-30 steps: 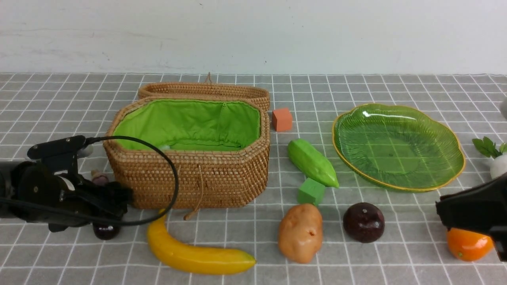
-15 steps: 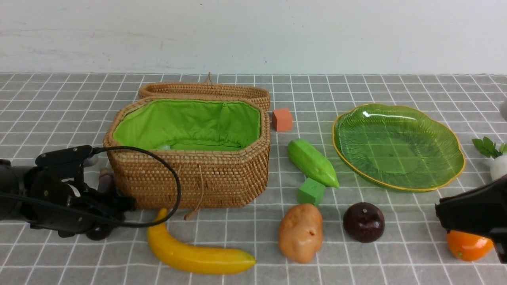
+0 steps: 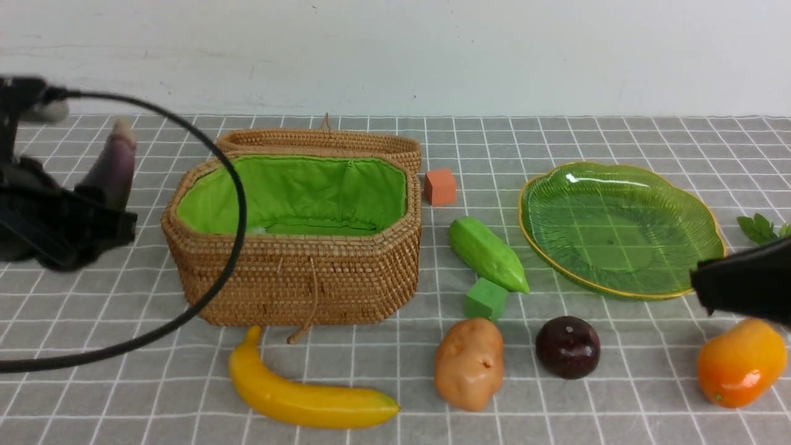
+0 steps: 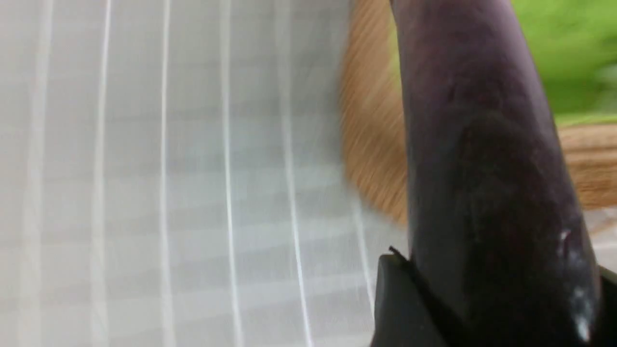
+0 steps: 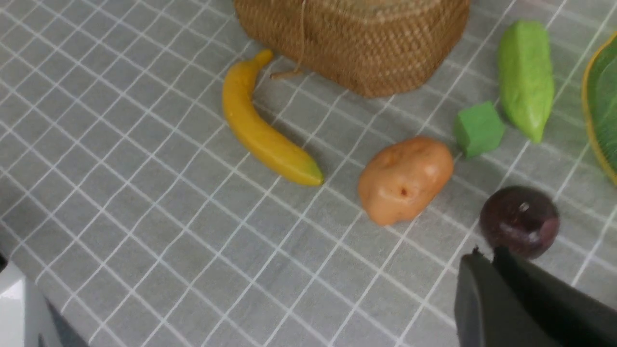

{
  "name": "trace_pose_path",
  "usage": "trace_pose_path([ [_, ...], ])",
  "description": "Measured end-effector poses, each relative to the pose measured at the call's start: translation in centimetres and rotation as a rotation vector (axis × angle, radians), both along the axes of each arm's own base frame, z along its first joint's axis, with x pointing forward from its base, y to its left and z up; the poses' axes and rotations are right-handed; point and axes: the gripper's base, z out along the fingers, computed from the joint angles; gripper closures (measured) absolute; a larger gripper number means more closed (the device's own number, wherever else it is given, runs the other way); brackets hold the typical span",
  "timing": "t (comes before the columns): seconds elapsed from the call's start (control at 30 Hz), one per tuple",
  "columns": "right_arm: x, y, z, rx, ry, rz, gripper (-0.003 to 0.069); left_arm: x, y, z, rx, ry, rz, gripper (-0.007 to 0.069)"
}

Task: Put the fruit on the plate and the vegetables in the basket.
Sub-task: Use the left arm to grab an eggplant and put it into the left basket

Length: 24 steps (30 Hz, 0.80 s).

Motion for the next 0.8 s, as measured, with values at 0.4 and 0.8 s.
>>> trace_pose_path([
  [0.4,-5.7,-3.2,4.9,0.02,-0.269,-0.046,0.0616,8.8,-6.5,0.7,0.299,-0.003,-0.738,0.024],
  [0.8,-8.5,-4.3,4.0,0.057,-0.251,-0.065,0.0614,15.5,-9.4,-5.0,0.492,0.113,-0.698,0.0203],
])
